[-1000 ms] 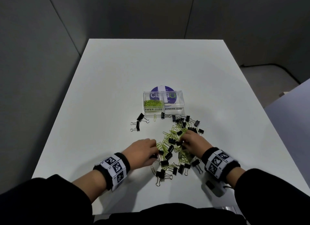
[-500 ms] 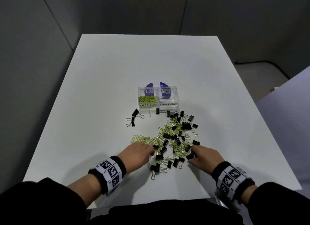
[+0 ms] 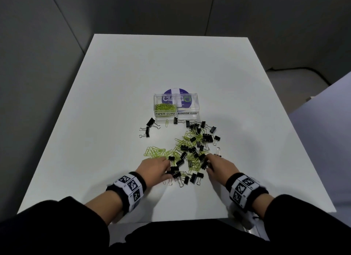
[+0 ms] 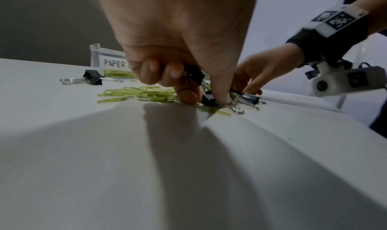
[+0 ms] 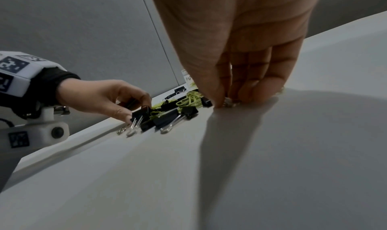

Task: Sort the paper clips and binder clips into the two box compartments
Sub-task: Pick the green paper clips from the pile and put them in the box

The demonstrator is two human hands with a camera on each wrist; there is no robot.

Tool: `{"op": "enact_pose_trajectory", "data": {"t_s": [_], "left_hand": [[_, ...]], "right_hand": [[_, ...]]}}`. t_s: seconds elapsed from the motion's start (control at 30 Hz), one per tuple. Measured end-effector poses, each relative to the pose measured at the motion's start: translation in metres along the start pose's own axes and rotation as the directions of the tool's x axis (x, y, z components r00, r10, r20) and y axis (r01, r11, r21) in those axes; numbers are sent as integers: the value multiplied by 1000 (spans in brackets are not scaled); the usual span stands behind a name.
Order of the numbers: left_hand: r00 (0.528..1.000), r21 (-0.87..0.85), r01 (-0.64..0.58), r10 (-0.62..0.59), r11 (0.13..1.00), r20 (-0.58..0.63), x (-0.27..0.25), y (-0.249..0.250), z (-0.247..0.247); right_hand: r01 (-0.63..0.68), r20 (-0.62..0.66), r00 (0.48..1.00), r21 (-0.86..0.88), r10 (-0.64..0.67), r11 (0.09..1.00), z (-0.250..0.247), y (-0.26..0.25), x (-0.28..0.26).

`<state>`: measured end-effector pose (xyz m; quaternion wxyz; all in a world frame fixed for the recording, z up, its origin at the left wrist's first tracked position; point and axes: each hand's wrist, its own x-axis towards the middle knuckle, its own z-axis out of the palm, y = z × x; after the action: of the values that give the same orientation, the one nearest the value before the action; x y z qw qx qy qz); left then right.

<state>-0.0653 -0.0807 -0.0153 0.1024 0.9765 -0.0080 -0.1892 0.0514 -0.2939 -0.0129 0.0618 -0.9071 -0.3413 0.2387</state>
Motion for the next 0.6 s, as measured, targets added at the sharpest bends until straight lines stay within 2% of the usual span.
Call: {"op": "enact_pose_trajectory", "data": {"t_s": [0.2, 0.3, 0.4, 0.6], "left_hand": [[995, 41, -45, 49, 998, -91, 0, 4, -8], [994, 37, -74, 77, 997, -73, -4, 3, -5], [999, 59, -21, 23, 998, -29, -3, 6, -2], [996, 39, 43, -40, 998, -86, 3, 12, -3]], "right_hand": [[24, -4, 1000, -43, -24, 999, -2, 1, 4], [19, -14, 1000, -60, -20, 998, -1, 2, 1], [88, -73, 993, -93, -94, 992, 3, -3, -1], [142, -161, 974, -113, -159, 983, 11, -3, 2]]}}
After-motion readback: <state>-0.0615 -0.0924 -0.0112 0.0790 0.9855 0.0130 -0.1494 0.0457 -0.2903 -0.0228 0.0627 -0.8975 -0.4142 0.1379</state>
